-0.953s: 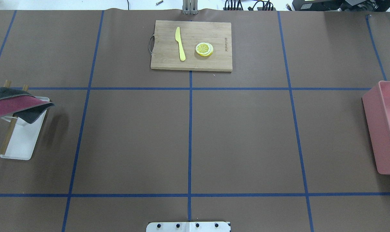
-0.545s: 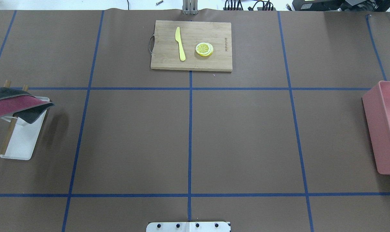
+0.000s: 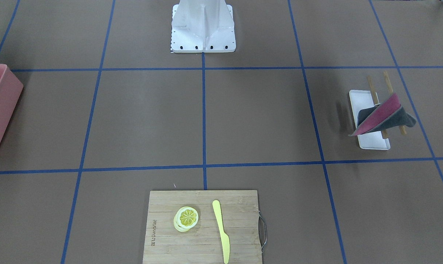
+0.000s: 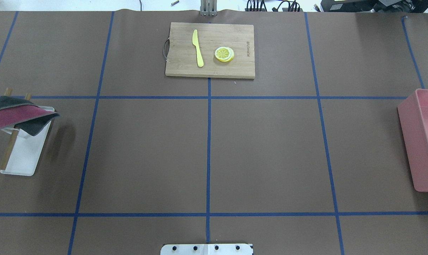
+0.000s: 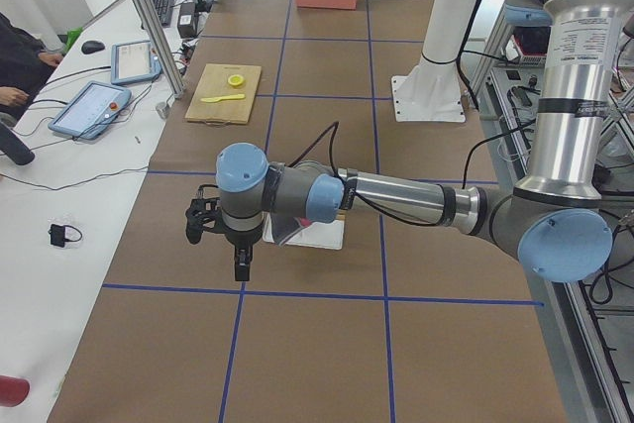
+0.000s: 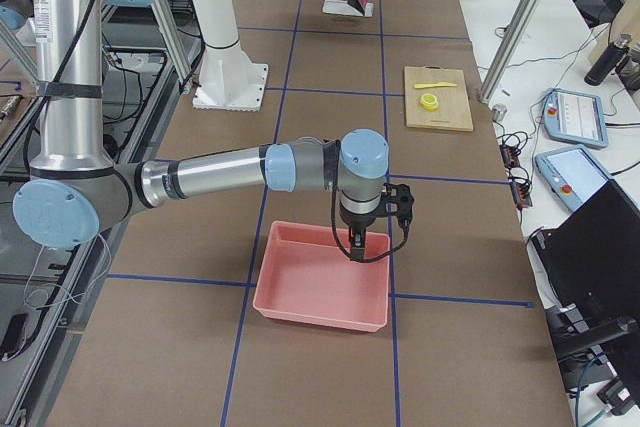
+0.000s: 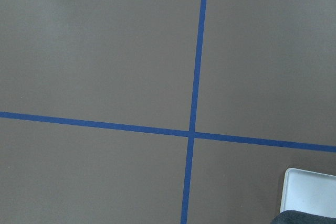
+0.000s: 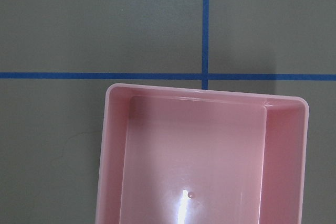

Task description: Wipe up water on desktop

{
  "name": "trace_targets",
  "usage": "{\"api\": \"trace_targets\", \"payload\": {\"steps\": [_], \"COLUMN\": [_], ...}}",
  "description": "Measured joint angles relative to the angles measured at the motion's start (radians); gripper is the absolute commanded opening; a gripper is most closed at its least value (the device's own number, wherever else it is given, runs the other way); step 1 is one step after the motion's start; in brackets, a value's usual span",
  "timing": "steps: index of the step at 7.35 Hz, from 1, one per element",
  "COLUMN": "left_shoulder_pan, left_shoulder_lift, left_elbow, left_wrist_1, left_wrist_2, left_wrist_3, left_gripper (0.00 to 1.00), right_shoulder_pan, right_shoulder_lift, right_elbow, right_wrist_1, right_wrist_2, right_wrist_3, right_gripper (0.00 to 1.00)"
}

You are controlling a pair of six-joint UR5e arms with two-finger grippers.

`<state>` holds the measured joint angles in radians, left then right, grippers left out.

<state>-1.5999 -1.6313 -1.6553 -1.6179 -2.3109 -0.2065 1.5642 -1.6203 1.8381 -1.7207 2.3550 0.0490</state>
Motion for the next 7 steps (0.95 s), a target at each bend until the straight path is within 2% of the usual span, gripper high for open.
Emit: {"api": "trace_targets", "payload": {"steps": [7], "left_shoulder_pan": [0.002], "left_shoulder_lift": [-0.002], "left_elbow": [-0.015], "left_wrist_1": [-0.002], "left_wrist_2": [0.003], "left_wrist_3": [-0.002], "left_gripper": [0.99], "right_shoulder_pan": [-0.001], "right_shoulder_lift": [-0.001], "right_elbow": [0.0], "right_wrist_1": [-0.003], "right_wrist_2": [0.007], "right_wrist_3": [0.0], "right_gripper": [1.0]}}
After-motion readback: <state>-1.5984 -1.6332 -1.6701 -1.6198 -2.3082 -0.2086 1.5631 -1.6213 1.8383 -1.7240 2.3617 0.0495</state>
